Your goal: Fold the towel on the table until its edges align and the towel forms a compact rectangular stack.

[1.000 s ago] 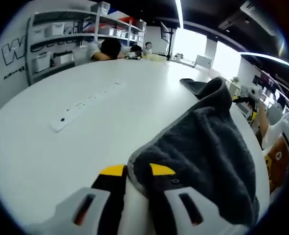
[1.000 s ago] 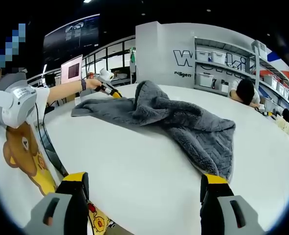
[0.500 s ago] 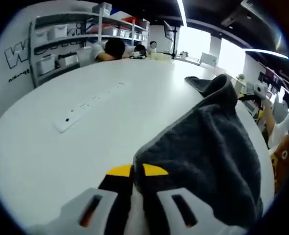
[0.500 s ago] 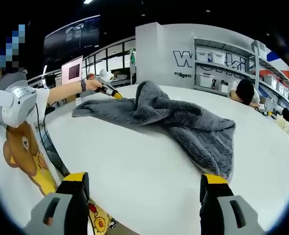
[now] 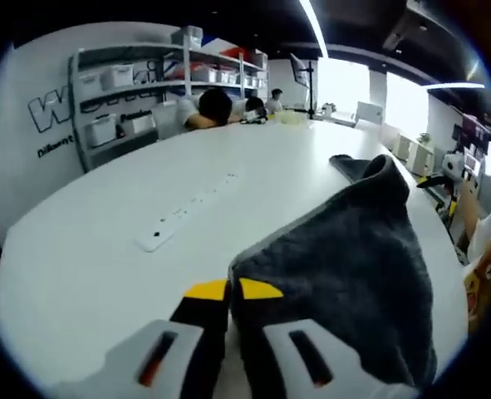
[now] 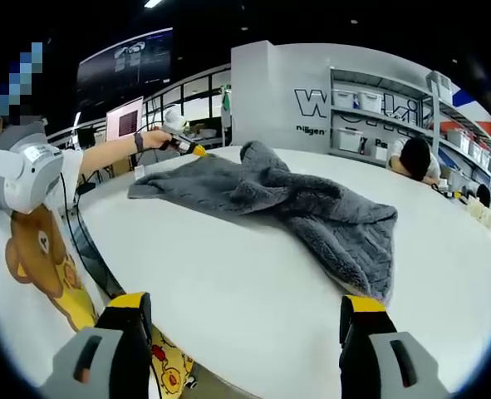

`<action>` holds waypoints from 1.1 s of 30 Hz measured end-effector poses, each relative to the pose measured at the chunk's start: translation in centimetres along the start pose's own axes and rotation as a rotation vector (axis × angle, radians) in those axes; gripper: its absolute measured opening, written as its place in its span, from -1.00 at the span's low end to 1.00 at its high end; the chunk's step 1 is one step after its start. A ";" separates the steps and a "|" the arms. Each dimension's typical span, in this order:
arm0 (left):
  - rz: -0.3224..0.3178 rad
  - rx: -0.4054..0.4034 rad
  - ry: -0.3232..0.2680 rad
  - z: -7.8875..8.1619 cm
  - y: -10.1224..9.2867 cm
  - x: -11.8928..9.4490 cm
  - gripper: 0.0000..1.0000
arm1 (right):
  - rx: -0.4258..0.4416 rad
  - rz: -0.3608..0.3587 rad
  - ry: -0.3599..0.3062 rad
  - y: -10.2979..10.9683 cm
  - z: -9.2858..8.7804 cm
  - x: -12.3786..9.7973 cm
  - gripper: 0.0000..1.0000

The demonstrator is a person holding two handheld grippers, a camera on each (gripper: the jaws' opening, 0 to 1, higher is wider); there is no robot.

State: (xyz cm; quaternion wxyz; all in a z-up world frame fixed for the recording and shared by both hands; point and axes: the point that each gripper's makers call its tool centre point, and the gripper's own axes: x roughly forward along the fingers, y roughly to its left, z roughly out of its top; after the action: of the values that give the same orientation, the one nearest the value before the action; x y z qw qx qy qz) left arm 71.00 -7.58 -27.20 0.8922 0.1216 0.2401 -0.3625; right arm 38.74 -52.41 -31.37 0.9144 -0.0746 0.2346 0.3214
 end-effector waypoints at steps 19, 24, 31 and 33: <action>0.224 -0.080 0.001 -1.5 7.9 -5.0 -0.91 | -0.003 -0.002 -0.007 0.0 0.0 -0.1 0.96; 0.275 -0.112 0.016 -2.6 9.6 -5.4 -0.91 | -0.003 -0.010 -0.014 -0.1 0.1 -0.5 0.96; 0.331 -0.143 0.037 -3.8 11.7 -5.8 -0.91 | 0.004 -0.021 -0.003 0.0 -0.2 -0.8 0.96; 0.348 -0.142 0.062 -4.6 12.0 -5.8 -0.91 | 0.006 -0.025 -0.002 -0.1 -0.2 -0.8 0.96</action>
State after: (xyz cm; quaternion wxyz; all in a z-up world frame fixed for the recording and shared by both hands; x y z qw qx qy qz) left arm 74.29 6.11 -27.62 0.9400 0.1089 0.2679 -0.1809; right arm 38.15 -52.98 -31.18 0.9187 -0.0745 0.2338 0.3095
